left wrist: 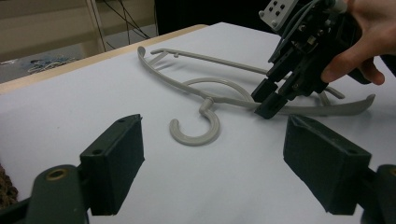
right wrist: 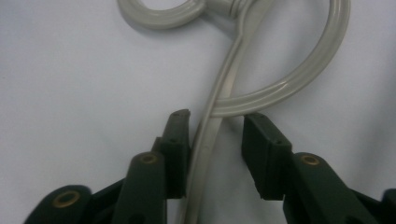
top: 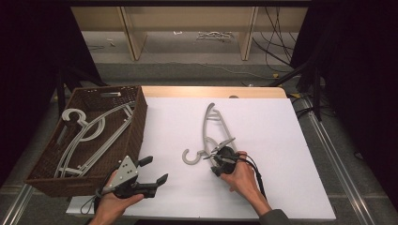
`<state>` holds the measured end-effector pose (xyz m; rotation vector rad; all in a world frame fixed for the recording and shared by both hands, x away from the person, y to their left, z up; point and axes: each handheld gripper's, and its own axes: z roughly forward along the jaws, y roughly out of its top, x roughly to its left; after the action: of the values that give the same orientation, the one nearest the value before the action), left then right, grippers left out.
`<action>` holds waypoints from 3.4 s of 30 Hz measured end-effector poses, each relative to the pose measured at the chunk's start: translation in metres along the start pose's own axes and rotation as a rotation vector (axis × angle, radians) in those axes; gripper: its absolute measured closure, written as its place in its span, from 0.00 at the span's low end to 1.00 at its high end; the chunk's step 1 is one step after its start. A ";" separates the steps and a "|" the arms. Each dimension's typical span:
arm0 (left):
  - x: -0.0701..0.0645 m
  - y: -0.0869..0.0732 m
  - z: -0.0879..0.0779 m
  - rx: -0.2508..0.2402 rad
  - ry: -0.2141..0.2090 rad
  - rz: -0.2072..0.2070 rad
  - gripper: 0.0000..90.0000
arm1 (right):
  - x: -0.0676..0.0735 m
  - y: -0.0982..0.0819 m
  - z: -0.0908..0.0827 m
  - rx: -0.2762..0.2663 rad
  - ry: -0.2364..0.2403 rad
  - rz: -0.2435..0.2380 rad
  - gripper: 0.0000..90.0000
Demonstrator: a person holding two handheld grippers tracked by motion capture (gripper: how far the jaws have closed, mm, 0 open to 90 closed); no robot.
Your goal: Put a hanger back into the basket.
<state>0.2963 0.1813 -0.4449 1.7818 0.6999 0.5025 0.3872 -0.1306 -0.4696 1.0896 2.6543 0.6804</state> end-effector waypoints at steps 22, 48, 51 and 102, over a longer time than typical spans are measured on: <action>0.003 0.001 0.004 0.027 0.012 0.048 0.23 | 0.007 -0.012 -0.023 0.061 0.054 -0.222 0.91; -0.003 0.035 0.108 0.384 -0.110 0.470 0.44 | 0.015 -0.020 -0.065 0.037 0.117 -0.380 0.91; -0.004 0.034 0.114 0.408 -0.118 0.492 0.45 | 0.014 -0.021 -0.067 0.035 0.117 -0.376 0.91; -0.009 0.075 0.118 0.345 -0.223 0.546 0.88 | -0.029 -0.021 -0.107 -0.374 -0.065 -0.027 0.35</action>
<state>0.3818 0.0758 -0.4094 2.3244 0.1357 0.5521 0.3586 -0.2002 -0.3860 0.9492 2.3514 1.0621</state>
